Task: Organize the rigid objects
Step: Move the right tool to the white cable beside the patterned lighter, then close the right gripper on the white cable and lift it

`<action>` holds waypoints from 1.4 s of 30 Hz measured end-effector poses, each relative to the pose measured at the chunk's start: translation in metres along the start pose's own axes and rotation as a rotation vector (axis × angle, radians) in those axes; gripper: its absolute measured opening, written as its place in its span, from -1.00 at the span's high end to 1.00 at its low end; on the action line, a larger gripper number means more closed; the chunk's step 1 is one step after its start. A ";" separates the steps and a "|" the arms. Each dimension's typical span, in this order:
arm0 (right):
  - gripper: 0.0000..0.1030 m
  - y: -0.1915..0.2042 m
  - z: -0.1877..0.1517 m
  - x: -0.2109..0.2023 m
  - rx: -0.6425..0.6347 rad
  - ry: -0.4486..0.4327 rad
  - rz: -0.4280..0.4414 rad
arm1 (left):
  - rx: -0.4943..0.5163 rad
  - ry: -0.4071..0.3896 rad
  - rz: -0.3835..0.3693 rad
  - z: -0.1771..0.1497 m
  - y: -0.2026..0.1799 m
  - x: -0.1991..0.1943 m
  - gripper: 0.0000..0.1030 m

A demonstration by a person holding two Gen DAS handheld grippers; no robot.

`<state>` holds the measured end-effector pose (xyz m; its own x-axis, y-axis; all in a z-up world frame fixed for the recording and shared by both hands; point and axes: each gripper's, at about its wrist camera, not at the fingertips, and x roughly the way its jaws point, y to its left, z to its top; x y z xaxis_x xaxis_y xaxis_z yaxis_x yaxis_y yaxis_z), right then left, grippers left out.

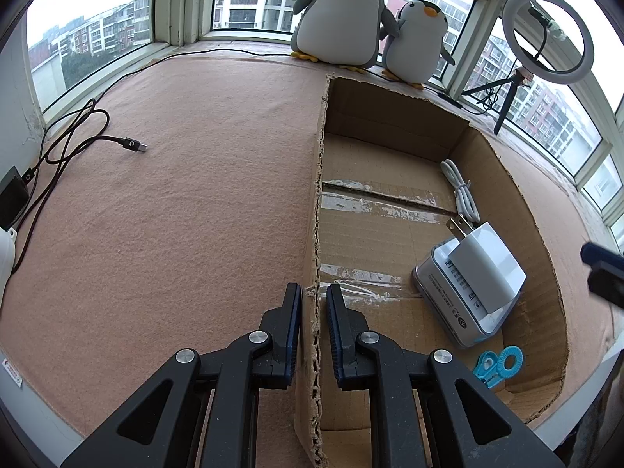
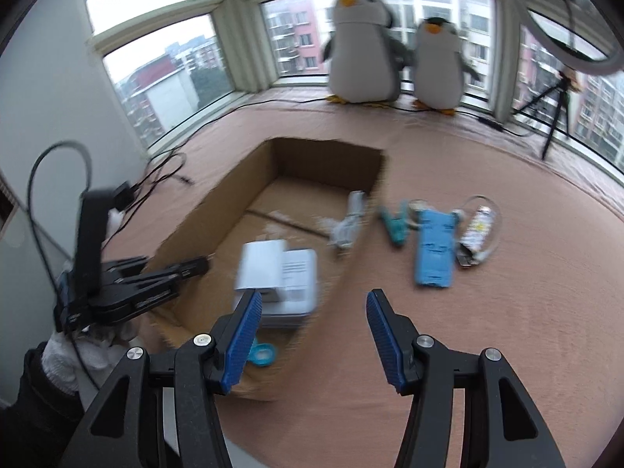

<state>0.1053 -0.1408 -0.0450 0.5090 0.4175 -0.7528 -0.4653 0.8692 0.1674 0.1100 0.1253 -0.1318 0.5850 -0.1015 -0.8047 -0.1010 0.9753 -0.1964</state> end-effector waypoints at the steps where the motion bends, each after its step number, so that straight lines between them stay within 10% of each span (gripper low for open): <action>1: -0.01 -0.011 0.002 -0.001 0.020 -0.003 -0.010 | 0.000 0.001 0.000 0.000 0.000 0.000 0.72; 19: 0.15 -0.169 0.043 0.037 0.292 0.053 -0.100 | 0.013 0.010 0.008 0.002 -0.003 0.002 0.72; 42: 0.38 -0.202 0.086 0.123 0.276 0.141 -0.146 | 0.002 0.020 -0.003 0.003 -0.001 0.004 0.72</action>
<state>0.3244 -0.2419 -0.1166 0.4420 0.2597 -0.8586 -0.1721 0.9639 0.2030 0.1149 0.1250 -0.1325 0.5688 -0.1086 -0.8153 -0.0978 0.9753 -0.1981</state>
